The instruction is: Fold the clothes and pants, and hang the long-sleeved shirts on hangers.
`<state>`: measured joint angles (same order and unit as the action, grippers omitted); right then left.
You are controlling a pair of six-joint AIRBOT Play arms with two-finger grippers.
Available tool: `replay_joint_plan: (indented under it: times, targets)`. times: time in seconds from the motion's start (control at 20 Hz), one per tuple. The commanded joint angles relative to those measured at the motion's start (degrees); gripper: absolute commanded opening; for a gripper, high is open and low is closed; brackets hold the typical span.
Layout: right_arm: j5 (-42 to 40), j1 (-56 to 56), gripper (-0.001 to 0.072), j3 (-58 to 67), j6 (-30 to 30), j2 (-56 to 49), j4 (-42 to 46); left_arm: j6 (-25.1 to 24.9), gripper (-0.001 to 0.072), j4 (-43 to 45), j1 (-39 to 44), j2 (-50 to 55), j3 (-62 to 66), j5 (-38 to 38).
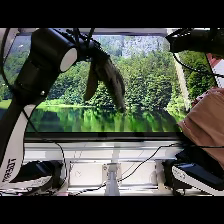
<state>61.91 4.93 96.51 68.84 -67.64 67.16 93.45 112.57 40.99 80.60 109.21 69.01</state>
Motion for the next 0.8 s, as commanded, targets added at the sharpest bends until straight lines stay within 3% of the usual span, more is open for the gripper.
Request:
replay_joint_plan:
  times: [0.0, 0.2, 0.35, 0.4, 0.75]
  targets:
    - [0.4, 0.1, 0.0037, 0.0, 0.0, 0.4, 0.3, -0.1, 0.0023, 2.6, -0.1, -0.4, 0.0, 5.1]
    - [0.4, 0.1, 0.0037, 0.0, 0.0, 0.4, 0.3, -0.2, 0.0023, 8.0, 0.2, -0.4, 0.0, 6.8]
    - [0.4, 0.1, 0.0036, 0.0, 0.0, 0.4, 0.3, -11.8, 0.0023, 8.5, 1.5, -1.7, 0.0, 6.7]
    - [0.3, 0.1, 0.0036, 0.0, 0.0, 0.4, 0.3, -13.6, 0.0023, 8.9, 2.3, -2.5, 0.0, 6.7]
    - [0.3, 0.0, 0.0036, 0.0, 0.0, 3.0, 0.7, -13.0, 0.0022, 11.9, 4.7, -16.5, 0.0, 8.5]
